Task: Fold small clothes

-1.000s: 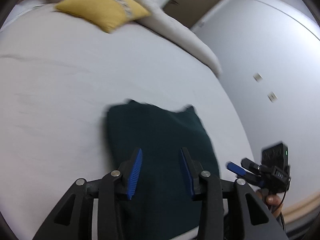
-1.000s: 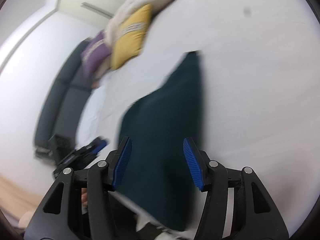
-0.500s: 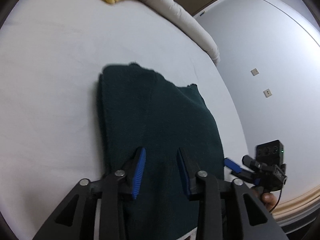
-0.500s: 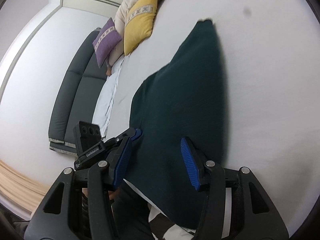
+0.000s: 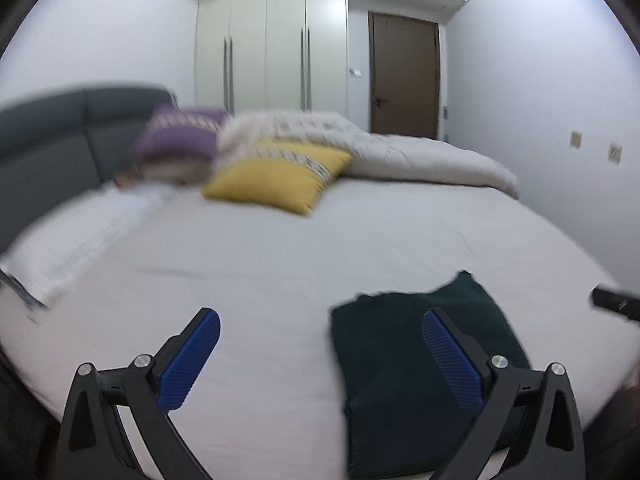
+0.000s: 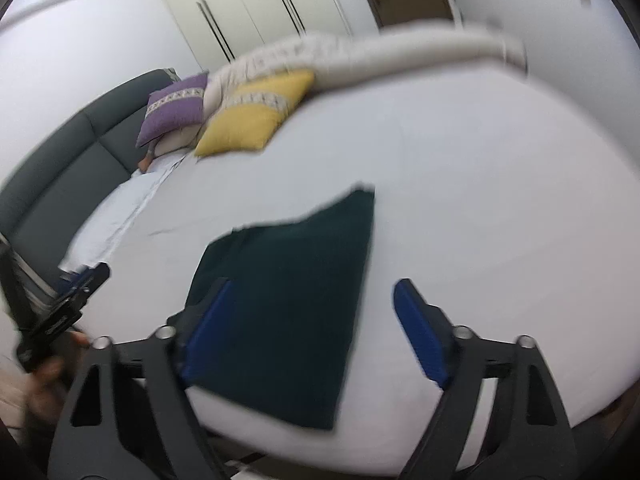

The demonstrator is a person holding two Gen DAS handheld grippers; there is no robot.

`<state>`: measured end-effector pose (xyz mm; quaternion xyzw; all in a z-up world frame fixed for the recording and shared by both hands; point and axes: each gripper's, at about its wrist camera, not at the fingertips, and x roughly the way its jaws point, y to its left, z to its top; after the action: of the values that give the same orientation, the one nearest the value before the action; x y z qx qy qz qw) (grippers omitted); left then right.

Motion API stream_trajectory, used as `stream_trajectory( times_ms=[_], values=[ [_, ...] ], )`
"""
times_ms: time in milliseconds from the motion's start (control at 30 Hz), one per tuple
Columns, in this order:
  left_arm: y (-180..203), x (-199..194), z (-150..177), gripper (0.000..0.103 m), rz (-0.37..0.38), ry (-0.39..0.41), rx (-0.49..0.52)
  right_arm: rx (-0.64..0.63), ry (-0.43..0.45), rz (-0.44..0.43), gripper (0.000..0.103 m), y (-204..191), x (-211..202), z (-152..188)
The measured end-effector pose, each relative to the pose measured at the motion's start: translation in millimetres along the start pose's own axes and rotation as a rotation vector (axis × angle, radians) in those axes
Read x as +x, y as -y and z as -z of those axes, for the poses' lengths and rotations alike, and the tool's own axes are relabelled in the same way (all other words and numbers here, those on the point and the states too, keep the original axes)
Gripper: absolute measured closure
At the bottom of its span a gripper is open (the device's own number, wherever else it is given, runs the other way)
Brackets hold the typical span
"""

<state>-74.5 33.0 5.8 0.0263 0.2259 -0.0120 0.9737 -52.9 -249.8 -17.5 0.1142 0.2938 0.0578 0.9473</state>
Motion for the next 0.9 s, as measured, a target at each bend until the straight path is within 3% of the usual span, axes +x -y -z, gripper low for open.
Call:
stream_trajectory(
  times_ms=[67,167,200,333,433,533,667,900],
  values=[
    [6.9,-10.9,-4.6,0.0,-0.063,0.038,0.027,-0.032,0.075,0.04,0.004,-13.6,-19.0,-2.0],
    [16.0,-24.2,-11.5,0.0,-0.186,0.083,0.069,-0.028,0.111,0.048,0.002,-28.0,-39.7,-6.0],
    [17.8,-27.8,-13.5,0.0,-0.189,0.087,0.078,-0.024,0.123,0.049,0.002,-32.0,-42.3,-7.8],
    [11.1,-23.3,-20.0,0.0,-0.11,0.012,0.025,-0.036,0.162,0.115,0.001,-45.7,-55.7,-10.7],
    [2.7,-8.7,-12.0,0.0,-0.028,-0.108,-0.059,-0.043,0.146,0.173,0.001,-51.5,-62.7,-11.0],
    [-2.6,13.2,1.9,0.0,-0.002,-0.225,-0.112,-0.025,0.073,0.192,0.001,-51.4,-55.6,-10.4],
    [4.2,25.1,18.0,0.0,-0.001,-0.274,-0.102,0.026,-0.051,0.182,0.001,-45.1,-31.4,1.4],
    [17.2,35.3,39.2,0.0,0.035,-0.326,-0.066,-0.028,-0.104,0.243,0.001,-54.9,15.0,25.6]
  ],
)
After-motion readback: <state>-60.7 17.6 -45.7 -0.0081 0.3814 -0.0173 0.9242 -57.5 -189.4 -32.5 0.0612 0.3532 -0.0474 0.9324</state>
